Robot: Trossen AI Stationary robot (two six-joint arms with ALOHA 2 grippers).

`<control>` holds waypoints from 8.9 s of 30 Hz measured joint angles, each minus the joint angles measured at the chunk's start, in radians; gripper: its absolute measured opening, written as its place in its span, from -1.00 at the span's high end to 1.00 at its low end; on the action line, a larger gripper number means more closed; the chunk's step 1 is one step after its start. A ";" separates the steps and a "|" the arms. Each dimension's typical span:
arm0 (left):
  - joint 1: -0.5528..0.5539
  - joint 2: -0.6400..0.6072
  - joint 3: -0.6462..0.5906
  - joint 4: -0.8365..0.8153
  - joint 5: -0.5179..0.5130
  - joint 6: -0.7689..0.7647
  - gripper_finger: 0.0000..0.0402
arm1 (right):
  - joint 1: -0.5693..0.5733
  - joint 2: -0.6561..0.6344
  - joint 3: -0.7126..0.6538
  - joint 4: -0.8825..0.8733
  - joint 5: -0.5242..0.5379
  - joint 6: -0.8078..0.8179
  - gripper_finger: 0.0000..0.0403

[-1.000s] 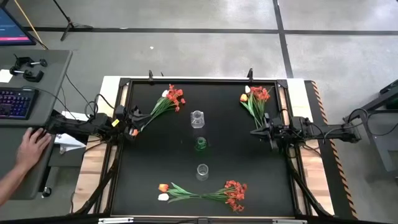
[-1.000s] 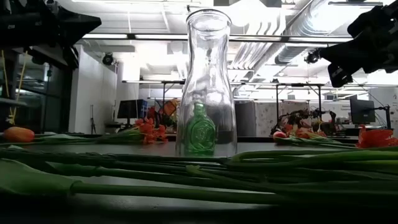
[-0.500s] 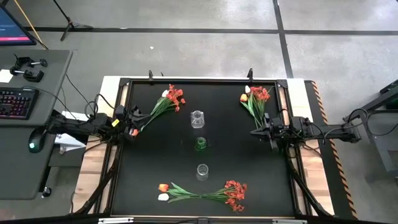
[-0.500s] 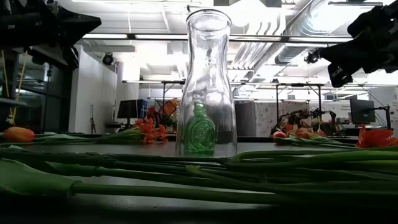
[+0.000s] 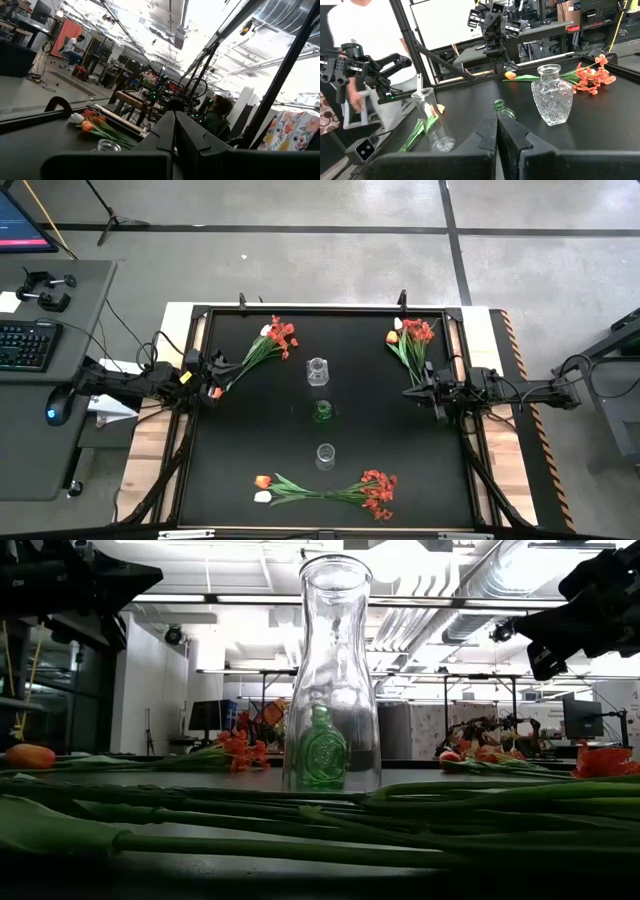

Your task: Sort flowers into vase by color

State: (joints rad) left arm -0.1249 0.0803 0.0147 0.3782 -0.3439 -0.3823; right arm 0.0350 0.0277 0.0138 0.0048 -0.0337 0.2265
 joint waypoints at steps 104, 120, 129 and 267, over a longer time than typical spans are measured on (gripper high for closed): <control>0.000 0.000 0.000 0.015 -0.001 0.000 1.00 | 0.000 0.000 0.000 0.000 0.000 0.000 1.00; 0.002 0.028 0.031 0.113 -0.092 -0.297 1.00 | 0.000 0.000 0.000 0.000 0.000 0.000 1.00; 0.146 0.421 0.465 -0.778 -0.052 -0.345 0.59 | 0.000 0.000 0.000 0.000 0.000 0.000 1.00; 0.231 1.330 0.665 0.212 -0.077 0.248 1.00 | 0.000 -0.001 0.000 0.000 0.000 0.000 1.00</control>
State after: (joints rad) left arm 0.1059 1.4106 0.6796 0.5905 -0.4212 -0.1342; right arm 0.0349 0.0265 0.0139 0.0048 -0.0334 0.2264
